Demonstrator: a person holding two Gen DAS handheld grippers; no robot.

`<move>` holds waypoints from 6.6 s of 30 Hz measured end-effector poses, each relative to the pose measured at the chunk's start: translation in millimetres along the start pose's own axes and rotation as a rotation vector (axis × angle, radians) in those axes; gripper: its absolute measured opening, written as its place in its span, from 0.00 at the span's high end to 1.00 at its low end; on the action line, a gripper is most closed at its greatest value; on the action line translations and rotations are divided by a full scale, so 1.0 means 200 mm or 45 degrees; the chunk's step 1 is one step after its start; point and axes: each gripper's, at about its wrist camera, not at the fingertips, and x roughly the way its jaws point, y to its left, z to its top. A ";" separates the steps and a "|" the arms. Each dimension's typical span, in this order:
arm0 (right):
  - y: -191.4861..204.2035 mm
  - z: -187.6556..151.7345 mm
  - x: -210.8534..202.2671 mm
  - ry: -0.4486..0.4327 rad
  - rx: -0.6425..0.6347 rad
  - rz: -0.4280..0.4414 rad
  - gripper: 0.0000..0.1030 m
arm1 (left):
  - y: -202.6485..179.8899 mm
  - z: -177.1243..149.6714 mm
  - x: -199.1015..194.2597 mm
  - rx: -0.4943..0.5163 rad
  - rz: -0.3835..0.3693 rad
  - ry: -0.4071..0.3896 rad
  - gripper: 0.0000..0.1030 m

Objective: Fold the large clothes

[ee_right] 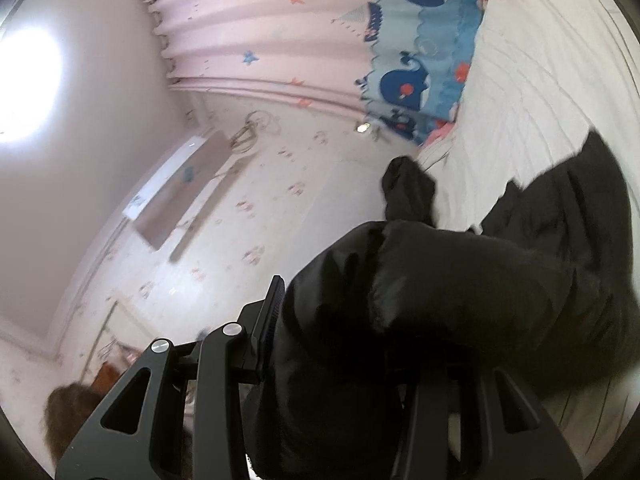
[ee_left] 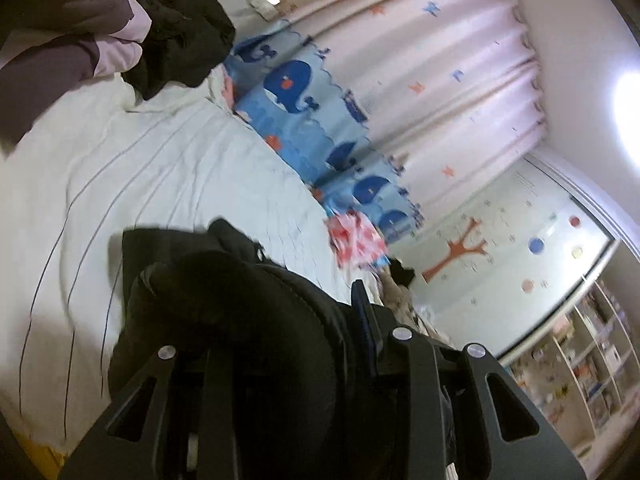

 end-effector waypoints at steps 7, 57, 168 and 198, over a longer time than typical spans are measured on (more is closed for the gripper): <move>-0.35 0.33 0.25 -0.079 0.101 -0.308 0.63 | 0.27 0.21 0.44 -0.147 0.216 -0.022 0.70; -0.99 0.49 1.32 0.425 -0.705 -1.692 0.06 | 0.46 0.24 1.35 0.107 0.729 0.149 0.09; -0.25 -0.39 0.23 0.136 -0.394 -1.016 0.79 | 0.30 -0.45 0.41 -0.321 0.295 0.095 0.78; -0.64 -0.62 1.64 0.579 -1.065 -1.709 0.11 | 0.40 -0.60 0.49 -0.296 0.352 0.043 0.50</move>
